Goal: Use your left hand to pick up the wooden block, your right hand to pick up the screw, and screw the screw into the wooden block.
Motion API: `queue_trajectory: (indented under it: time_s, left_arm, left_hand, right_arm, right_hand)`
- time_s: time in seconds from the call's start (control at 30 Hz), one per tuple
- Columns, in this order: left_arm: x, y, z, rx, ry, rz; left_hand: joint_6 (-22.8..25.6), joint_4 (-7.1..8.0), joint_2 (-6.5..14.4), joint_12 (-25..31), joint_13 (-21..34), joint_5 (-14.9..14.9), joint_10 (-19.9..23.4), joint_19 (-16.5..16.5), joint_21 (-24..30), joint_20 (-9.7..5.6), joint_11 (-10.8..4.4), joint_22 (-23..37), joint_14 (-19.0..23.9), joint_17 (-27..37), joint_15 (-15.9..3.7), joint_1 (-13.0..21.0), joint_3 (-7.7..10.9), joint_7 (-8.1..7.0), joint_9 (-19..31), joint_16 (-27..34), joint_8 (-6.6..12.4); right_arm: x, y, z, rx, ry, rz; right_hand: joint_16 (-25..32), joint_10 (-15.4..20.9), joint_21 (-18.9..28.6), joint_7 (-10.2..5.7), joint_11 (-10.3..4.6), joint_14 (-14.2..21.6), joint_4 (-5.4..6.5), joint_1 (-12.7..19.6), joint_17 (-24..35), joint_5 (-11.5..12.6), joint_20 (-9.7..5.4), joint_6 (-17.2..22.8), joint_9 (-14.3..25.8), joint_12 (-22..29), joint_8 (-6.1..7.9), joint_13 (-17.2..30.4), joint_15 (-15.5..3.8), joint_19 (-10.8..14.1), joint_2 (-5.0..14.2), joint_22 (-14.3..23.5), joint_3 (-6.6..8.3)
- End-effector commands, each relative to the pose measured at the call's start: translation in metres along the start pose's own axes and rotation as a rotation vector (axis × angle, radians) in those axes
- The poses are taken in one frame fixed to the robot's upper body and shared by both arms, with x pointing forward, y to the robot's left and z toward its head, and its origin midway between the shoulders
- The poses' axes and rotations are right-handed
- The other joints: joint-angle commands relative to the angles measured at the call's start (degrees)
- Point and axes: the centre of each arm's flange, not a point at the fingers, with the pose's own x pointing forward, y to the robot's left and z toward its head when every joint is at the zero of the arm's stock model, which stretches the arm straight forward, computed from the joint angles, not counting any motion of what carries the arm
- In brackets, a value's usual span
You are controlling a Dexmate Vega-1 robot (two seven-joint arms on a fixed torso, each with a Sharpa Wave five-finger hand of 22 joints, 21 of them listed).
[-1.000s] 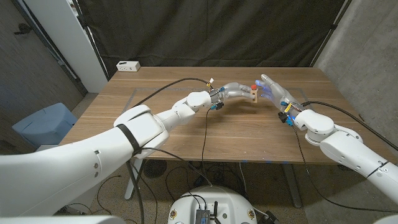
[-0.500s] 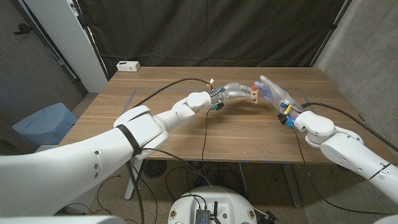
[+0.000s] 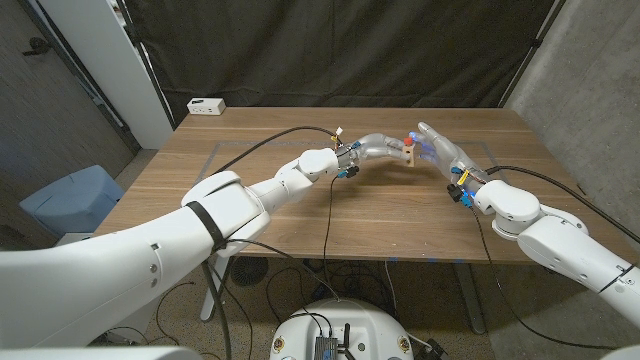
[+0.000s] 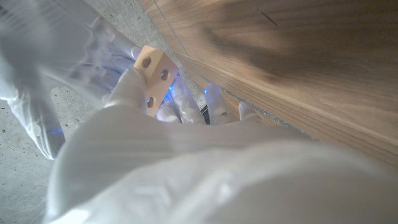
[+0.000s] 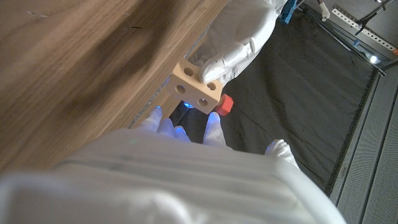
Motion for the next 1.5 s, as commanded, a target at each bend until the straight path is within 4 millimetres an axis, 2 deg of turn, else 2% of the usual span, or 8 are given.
queue_trajectory:
  time_s: [0.03,1.5]
  left_arm:
    - [-0.002,0.002,-0.002,-0.001,0.002,0.003]
    - [-0.001,-0.003,0.002,0.019,-0.014,-0.020]
  left_hand:
    - [0.5,-0.05,0.2,0.0,0.0,0.5,0.1,-0.1,0.2,0.21,-0.19,0.1,-0.1,0.2,0.23,-0.2,0.62,-0.03,0.2,-0.1,0.27]
    - [0.0,-0.04,0.0,0.0,0.0,0.4,-0.1,-0.2,0.2,0.49,0.09,0.1,-0.2,0.2,0.27,-0.3,0.57,0.13,0.2,-0.1,0.12]
  right_arm:
    - [-0.004,0.002,0.004,-0.022,0.010,0.003]
    - [-0.021,0.005,0.008,-0.072,0.029,0.032]
  right_hand:
    - [0.2,-3.7,-0.1,-0.28,-0.36,-6.9,0.37,-0.4,0.1,0.4,-0.04,0.0,0.2,0.2,0.15,0.1,0.14,-0.5,0.06,0.2,0.11]
    - [0.2,-3.7,-0.1,-0.52,-0.48,-7.0,0.48,-0.3,0.1,0.6,-0.08,0.3,0.2,0.3,0.29,0.1,0.15,-0.7,0.15,0.2,0.11]
